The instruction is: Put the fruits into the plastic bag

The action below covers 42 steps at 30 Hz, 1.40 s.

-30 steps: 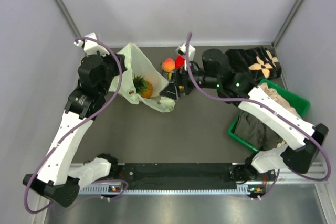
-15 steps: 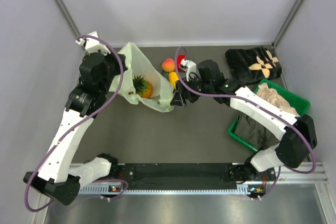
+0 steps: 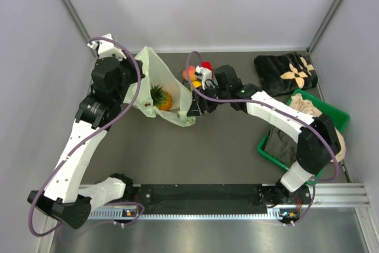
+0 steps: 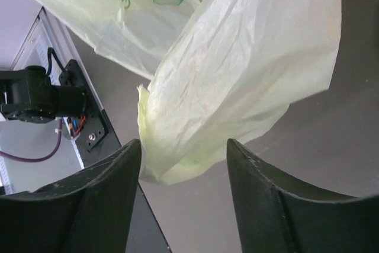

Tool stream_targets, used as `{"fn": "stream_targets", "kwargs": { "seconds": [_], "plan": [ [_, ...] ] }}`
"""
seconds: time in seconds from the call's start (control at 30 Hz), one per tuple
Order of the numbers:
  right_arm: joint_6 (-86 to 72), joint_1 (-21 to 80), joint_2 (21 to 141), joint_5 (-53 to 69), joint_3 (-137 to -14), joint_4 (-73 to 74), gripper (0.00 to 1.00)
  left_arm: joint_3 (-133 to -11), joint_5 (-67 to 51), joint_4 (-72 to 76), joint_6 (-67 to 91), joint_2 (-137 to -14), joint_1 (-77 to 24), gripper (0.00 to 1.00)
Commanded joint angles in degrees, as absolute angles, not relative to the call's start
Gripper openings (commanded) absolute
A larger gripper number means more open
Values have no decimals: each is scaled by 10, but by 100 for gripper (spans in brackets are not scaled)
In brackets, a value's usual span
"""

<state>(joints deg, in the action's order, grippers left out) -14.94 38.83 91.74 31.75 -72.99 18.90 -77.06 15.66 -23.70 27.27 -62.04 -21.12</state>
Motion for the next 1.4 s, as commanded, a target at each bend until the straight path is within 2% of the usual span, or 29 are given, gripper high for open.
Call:
{"fn": "stream_targets", "kwargs": {
  "seconds": [0.0, 0.1, 0.23, 0.5, 0.7, 0.93, 1.27, 1.3, 1.37],
  "plan": [
    [-134, 386, 951, 329, -801, 170, 55, -789, 153, -225, 269, -620, -210, 0],
    [-130, 385, 966, 327, -825, 182, 43, -788, 156, -225, 268, -620, -210, 0],
    [-140, 385, 956, 332, -843, 192, 0, -788, 164, -229, 265, -614, -211, 0],
    [-184, 386, 853, 378, -860, 192, 0, -779, 210, -217, 251, -590, -211, 0],
    [-180, 385, 738, 303, -870, 217, 0, -778, 211, -219, 257, -577, -211, 0],
    [-178, 358, 689, 206, -908, 300, 0, -789, 136, -228, 278, -596, -211, 0],
    [-178, 343, 621, 37, -850, 373, 0, -749, -34, -229, 326, -644, -210, 0],
    [-183, 343, 616, 7, -832, 380, 0, -749, -53, -223, 326, -653, -210, 5],
    [-192, 343, 596, -24, -809, 381, 0, -757, -62, -218, 323, -660, -210, 42]
  ]
}}
